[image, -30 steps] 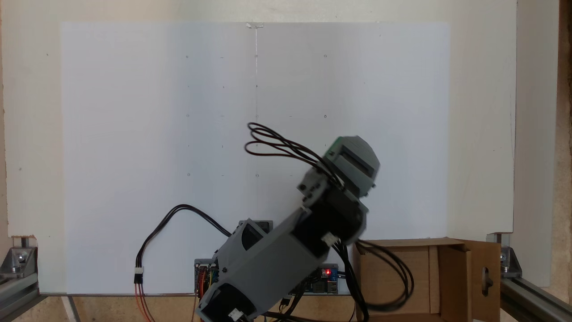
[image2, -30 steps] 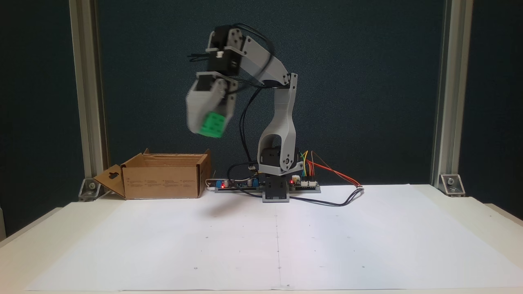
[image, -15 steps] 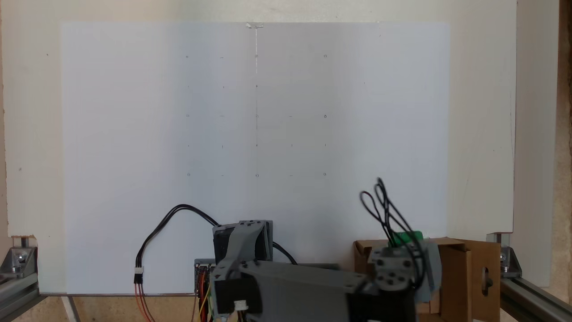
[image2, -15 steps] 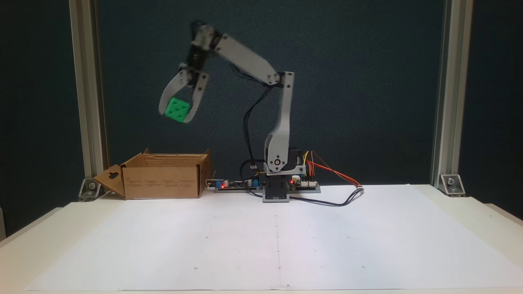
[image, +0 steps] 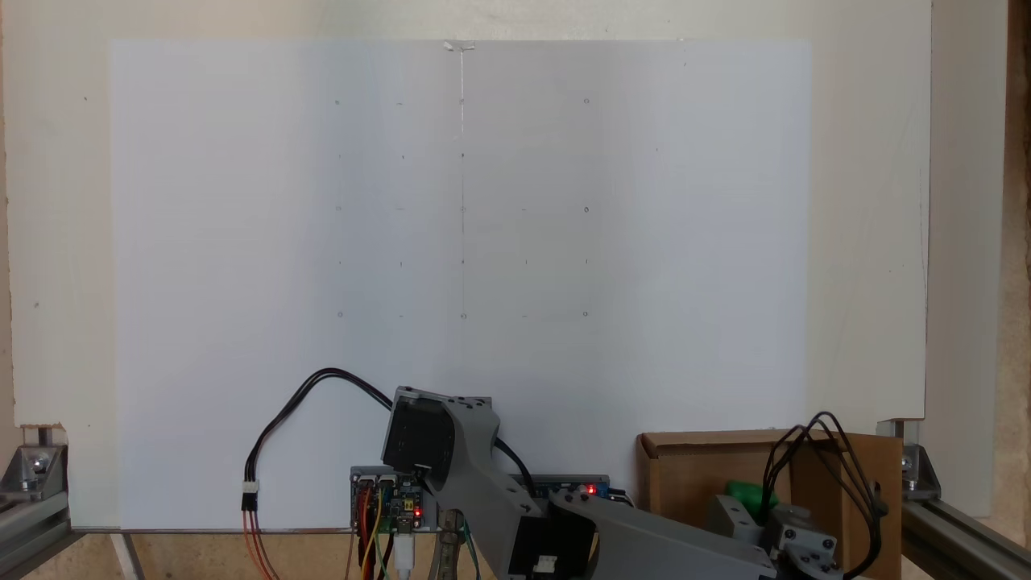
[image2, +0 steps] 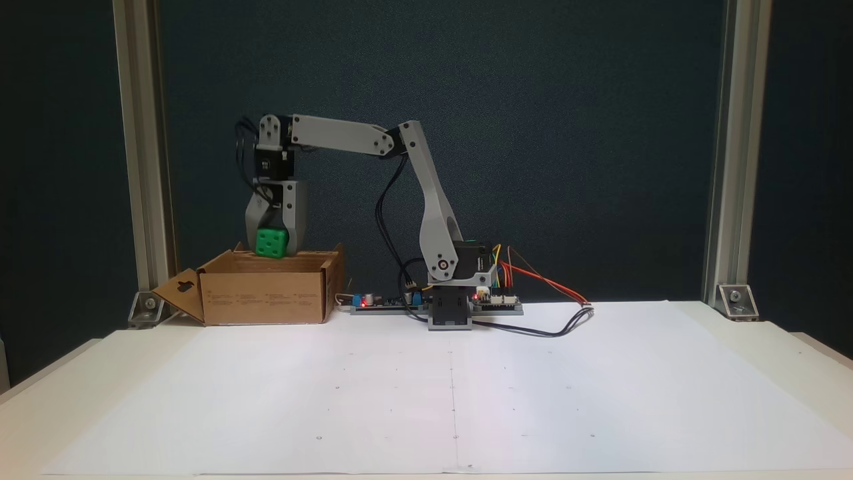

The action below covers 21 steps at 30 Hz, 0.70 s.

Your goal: Grasp a green dice and put it in the bin.

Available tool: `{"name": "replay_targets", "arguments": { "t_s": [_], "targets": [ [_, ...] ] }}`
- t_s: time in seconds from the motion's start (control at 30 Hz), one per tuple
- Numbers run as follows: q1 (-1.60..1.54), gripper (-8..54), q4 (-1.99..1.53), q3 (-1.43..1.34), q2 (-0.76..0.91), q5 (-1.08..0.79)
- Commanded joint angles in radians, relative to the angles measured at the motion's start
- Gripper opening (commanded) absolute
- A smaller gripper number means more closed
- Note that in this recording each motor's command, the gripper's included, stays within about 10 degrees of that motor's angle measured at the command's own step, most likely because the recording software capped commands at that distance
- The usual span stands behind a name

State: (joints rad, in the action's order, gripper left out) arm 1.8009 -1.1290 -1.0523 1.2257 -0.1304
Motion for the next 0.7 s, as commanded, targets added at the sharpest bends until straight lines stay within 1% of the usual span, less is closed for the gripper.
{"name": "replay_targets", "arguments": {
  "t_s": [0.0,0.17,0.2,0.27,0.37,0.43,0.5,0.57,0.67],
  "targets": [
    [0.023,11.5,0.005,0.06,0.0,-0.055],
    [0.028,11.8,0.018,0.06,-0.049,-0.091],
    [0.028,13.7,0.023,0.06,-0.052,-0.103],
    [0.041,29.0,0.017,0.049,-0.061,-0.123],
    [0.046,40.1,0.025,0.049,-0.074,-0.123],
    [0.044,44.1,0.052,0.049,-0.075,-0.121],
    [0.044,44.9,0.129,0.049,-0.075,-0.117],
    [0.025,44.7,0.207,0.051,-0.064,-0.069],
    [-0.064,44.3,0.328,0.052,0.026,0.038]
  ]
}}
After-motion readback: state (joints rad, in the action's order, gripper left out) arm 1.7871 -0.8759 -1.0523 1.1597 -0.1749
